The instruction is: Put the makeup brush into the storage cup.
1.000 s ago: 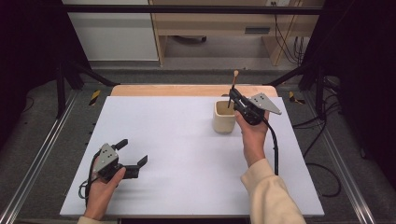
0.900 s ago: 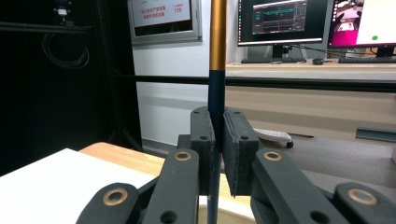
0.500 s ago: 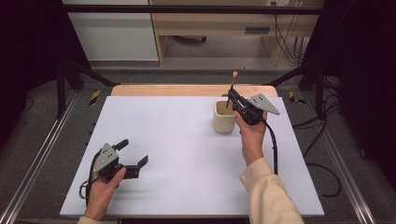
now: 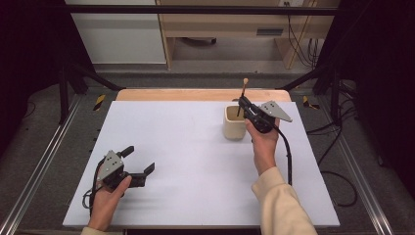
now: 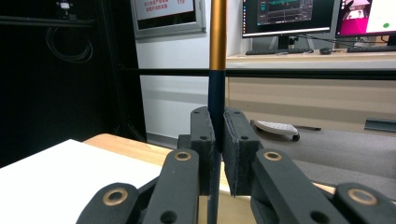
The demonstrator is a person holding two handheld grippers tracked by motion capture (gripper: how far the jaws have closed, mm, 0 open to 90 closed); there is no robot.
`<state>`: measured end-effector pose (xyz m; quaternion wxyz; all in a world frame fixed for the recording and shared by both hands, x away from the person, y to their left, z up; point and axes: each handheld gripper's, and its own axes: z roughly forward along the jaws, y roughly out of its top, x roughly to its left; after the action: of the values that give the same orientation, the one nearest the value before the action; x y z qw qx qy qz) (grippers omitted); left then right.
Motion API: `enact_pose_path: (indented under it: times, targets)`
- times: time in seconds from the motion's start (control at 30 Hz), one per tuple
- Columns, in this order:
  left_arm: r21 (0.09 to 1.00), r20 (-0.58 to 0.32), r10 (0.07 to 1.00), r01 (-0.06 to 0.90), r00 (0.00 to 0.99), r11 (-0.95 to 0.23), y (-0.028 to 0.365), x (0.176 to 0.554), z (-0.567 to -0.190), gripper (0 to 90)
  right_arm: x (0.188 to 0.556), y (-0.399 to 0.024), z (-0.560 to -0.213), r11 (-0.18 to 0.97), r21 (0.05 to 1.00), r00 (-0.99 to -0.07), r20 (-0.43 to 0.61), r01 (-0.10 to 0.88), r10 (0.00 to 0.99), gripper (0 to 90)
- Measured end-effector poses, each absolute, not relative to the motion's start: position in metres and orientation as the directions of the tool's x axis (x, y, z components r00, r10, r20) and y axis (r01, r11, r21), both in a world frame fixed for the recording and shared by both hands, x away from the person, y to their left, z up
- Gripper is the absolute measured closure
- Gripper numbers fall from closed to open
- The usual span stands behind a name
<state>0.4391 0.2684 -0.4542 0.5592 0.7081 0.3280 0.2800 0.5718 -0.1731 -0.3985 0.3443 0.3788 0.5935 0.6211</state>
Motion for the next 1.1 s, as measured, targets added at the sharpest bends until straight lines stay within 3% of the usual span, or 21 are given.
enact_pose_path:
  times: [1.1]
  targets:
    - [0.982, 0.032, 0.780, 0.124, 0.625, -0.139, 0.271, 0.438, -0.451, 0.7, 0.569, -0.177, -0.424, -0.042, 0.996, -0.476, 0.075, 0.078, 0.876, 83.2]
